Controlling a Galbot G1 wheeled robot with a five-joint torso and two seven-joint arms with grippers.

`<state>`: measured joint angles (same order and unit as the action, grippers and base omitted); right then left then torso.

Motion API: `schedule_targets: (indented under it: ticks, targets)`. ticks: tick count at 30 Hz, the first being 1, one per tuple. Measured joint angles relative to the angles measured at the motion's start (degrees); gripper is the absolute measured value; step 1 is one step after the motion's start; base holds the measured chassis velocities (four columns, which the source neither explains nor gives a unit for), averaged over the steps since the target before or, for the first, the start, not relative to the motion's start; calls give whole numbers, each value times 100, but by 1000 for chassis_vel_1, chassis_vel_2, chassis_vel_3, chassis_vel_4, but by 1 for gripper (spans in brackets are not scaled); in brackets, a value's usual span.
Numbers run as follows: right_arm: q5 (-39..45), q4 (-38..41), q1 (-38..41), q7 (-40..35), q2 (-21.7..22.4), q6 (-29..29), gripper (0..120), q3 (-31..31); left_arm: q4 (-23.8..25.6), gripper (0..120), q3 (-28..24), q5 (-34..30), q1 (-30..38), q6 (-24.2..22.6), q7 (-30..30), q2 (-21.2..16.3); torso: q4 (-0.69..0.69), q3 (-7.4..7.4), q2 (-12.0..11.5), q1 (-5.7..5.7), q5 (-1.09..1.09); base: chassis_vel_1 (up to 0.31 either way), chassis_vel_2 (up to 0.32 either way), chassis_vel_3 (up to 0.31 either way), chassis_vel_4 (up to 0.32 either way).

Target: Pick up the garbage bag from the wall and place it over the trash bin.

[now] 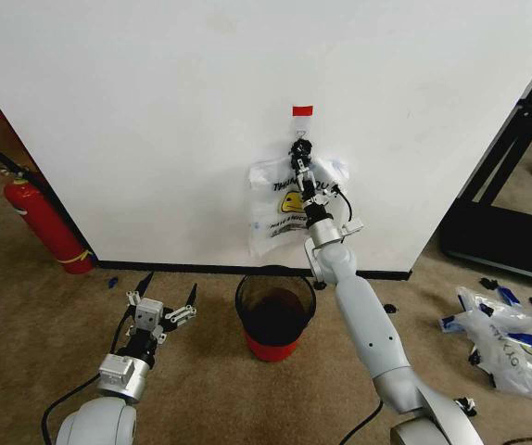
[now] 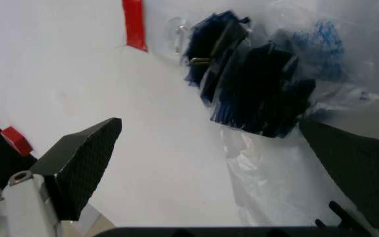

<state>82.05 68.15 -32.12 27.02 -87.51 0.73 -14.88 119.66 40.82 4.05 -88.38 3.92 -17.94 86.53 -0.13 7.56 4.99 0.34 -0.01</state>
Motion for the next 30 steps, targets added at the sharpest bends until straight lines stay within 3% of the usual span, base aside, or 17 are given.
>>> schedule_targets:
  ticks: [30]
  targets:
    - [-150, 382, -282, 205, 222, -119, 100, -77, 30, 100, 17, -16, -87, 123, -70, -77, 0, 0, 0, 0, 1, 0, 0, 0, 0]
